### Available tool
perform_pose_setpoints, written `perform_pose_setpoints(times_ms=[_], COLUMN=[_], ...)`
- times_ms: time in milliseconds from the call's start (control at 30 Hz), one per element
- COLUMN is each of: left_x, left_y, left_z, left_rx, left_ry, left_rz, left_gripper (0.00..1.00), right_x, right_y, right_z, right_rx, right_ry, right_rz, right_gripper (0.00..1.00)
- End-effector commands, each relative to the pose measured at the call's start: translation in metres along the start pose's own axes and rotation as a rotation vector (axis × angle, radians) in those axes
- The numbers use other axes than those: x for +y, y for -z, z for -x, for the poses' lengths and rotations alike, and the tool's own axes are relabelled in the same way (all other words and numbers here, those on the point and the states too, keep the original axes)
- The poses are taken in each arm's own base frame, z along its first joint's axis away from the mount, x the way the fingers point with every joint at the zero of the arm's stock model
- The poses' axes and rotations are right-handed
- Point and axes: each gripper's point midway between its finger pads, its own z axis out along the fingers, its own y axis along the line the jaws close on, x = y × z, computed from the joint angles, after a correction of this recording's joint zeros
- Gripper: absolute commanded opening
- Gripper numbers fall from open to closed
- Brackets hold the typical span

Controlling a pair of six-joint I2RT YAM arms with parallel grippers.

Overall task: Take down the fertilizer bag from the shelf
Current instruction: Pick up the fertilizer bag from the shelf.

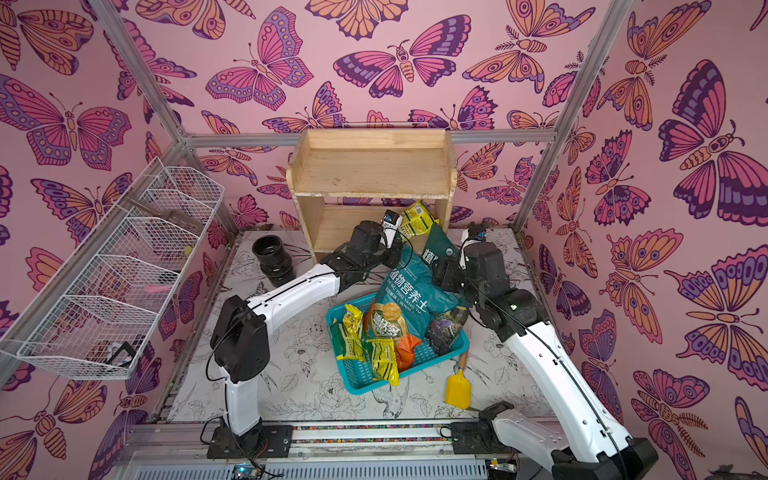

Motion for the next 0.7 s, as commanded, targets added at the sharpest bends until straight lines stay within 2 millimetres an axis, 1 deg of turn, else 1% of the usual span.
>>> perform_pose_setpoints(times_ms=[0,100,167,367,533,667], left_x=[0.006,0.012,0.018,0.027,0.027,0.026], left_y=[0.005,0.010,0.017,0.034,0.036,0.036], left_z=[-0.016,-0.017,-0.016,-0.019,-0.022,-0.021], left_rx=[0.045,0.045,0.042,0.021,0.015,0.005], left_ry=[0.004,0.024,0.044,0.123,0.146,0.160], left_rz=[0.034,0.050,0.063,0.062,0.058,0.047], left_gripper=[0.00,0.00,0.00,0.00,0.00,0.00], right_x=[0.030,0.046,0.052,0.056,0.068,0.079], right_y=[-0.017,-0.031,-0.037,-0.071,-0.100,-0.119], right_z=[0.000,0.005,0.010,0.027,0.037,0.040], right_rx=[0.042,0.047,0.040,-0.026,-0.049,-0.045], right_ry=[-0.064,-0.102,-0.118,-0.221,-0.268,-0.275], right_rz=[0.154,0.221,0.238,0.236,0.266,0.277], right_gripper=[0.79,0.79,0.80,0.83,0.83,0.82])
